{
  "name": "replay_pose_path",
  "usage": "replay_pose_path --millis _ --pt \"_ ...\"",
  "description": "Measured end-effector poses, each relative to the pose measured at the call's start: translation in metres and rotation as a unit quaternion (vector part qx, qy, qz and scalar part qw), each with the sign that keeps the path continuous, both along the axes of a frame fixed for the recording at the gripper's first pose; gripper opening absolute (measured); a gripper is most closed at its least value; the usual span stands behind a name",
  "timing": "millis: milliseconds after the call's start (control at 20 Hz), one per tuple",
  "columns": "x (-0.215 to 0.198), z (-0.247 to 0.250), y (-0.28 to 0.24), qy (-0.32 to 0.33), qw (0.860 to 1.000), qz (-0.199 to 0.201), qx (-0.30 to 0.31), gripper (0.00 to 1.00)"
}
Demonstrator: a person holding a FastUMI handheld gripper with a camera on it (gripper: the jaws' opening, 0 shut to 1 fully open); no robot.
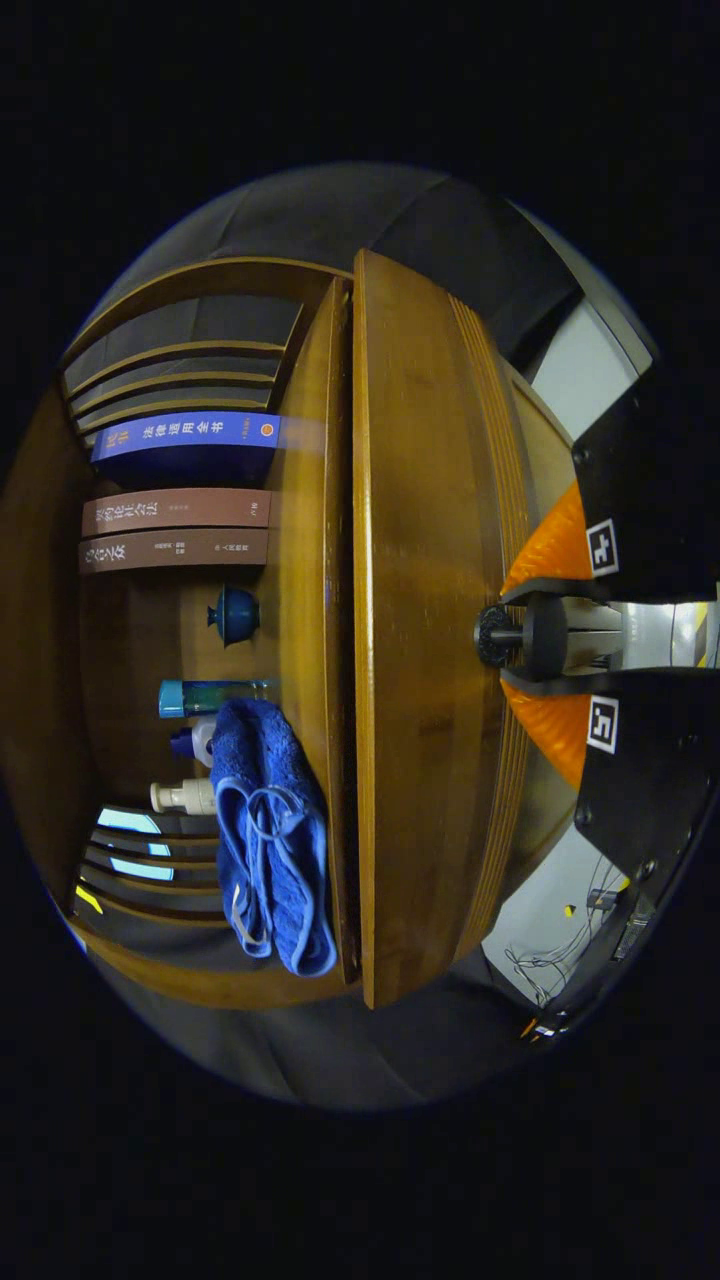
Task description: Pull open the drawer, take out the items inside it, and place them on the countertop above the cabinet.
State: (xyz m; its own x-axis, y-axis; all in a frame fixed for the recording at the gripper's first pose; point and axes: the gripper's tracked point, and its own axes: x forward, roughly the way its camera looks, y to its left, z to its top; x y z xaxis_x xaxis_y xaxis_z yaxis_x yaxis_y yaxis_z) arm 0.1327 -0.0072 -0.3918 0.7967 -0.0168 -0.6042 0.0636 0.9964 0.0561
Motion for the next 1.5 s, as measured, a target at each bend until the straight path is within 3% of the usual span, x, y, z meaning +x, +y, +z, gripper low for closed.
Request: replay_pose_path --millis 1250,1500 --pt "-0.189 0.022 0.008 0.076 0.997 0.013 0.014 0.29" --pt "-0.197 0.021 0.009 0.073 0.997 0.015 0.014 0.28"
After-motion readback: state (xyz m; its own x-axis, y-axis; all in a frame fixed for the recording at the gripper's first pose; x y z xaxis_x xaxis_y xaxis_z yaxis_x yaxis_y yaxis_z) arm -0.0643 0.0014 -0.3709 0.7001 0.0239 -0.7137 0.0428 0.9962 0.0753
